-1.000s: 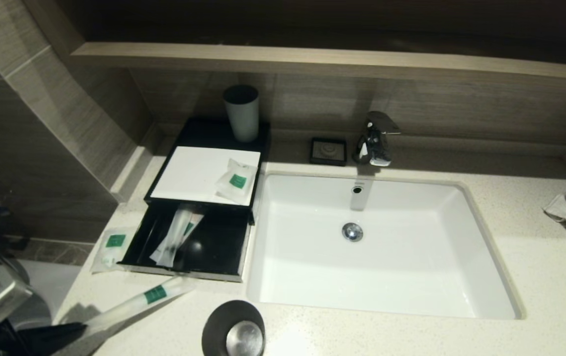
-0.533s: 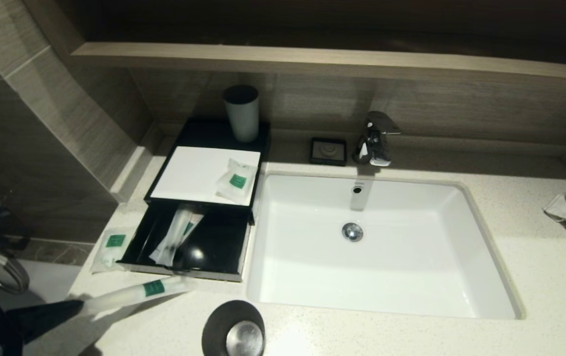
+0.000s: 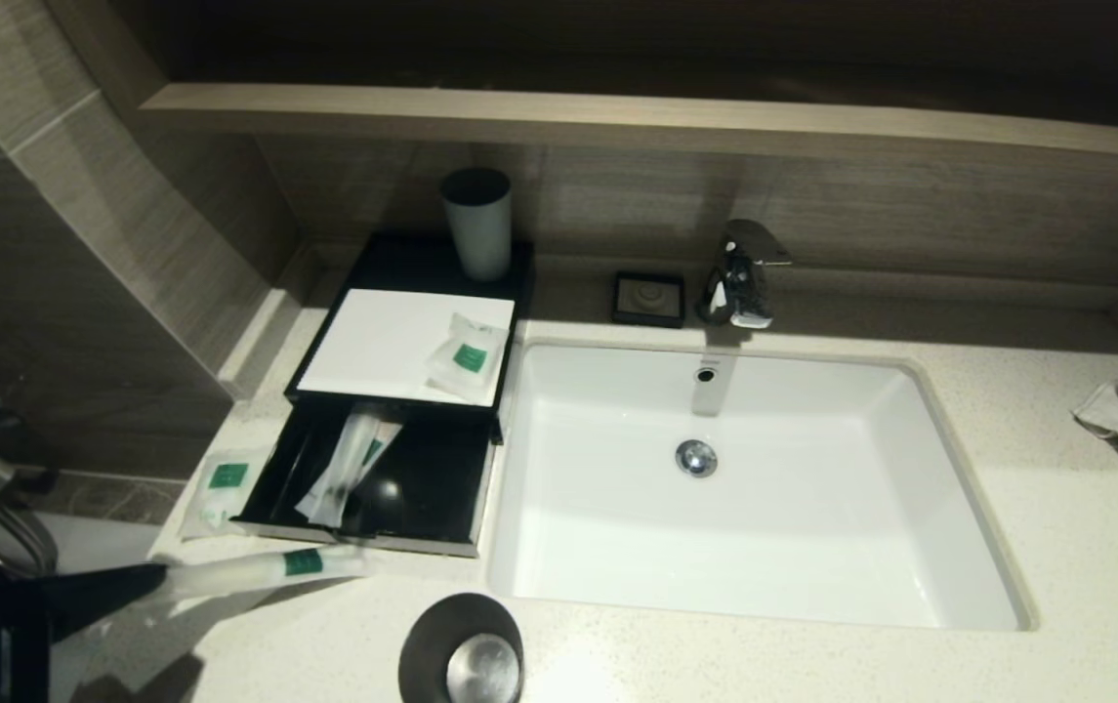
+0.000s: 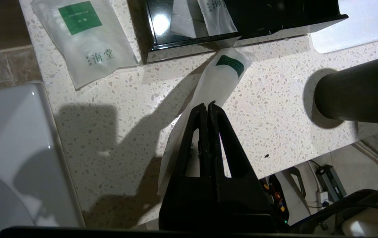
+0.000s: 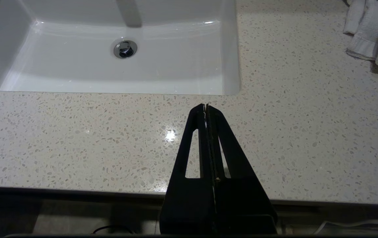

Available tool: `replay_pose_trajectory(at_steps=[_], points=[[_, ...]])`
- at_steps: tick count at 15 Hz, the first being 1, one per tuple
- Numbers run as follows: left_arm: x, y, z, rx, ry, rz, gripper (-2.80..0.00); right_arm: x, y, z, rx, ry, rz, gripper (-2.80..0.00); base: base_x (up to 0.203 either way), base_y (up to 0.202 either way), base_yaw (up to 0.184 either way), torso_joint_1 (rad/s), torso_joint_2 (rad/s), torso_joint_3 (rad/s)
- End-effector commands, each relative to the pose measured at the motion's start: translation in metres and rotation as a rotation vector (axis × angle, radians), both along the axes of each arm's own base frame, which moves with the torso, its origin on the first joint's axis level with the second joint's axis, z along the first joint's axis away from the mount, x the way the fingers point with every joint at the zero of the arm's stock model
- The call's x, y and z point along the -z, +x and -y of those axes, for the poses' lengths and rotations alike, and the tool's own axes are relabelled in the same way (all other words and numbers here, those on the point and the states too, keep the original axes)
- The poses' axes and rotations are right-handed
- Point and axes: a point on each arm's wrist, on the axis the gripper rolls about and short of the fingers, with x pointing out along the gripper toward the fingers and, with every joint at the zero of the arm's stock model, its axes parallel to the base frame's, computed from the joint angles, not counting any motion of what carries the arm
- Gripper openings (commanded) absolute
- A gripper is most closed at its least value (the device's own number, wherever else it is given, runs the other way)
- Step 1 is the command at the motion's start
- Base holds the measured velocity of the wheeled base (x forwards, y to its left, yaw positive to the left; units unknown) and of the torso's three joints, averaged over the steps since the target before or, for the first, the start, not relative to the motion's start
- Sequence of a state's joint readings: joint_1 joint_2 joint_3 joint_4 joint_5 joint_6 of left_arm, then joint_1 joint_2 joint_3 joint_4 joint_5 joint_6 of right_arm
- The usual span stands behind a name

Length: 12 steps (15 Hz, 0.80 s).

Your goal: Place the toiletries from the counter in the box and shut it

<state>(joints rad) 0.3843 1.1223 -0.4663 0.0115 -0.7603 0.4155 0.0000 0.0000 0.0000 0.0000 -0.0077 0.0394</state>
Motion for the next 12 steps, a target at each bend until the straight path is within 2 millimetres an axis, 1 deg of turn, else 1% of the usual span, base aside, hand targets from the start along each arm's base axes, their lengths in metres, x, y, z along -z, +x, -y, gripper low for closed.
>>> replay_pose_trajectory(at_steps=[1,7,12], points=[[0.003,-0.004,0.002,0.005,-0.004,-0.005,-2.8,0.0,0.0,0.0,0.0,0.001,0.0,-2.8,0.0,0.0,0.0,0.0,0.0,0.0],[0.017,-0.033,0.014,0.011,0.002,0.011,-2.8,0.0,0.0,0.0,0.0,0.001,-0.002,-2.8,0.0,0.0,0.0,0.0,0.0,0.0],[0.022,-0.056,0.023,0.011,0.011,0.034,-2.8,0.0,0.0,0.0,0.0,0.001,-0.002,-2.8,0.0,0.0,0.0,0.0,0.0,0.0]])
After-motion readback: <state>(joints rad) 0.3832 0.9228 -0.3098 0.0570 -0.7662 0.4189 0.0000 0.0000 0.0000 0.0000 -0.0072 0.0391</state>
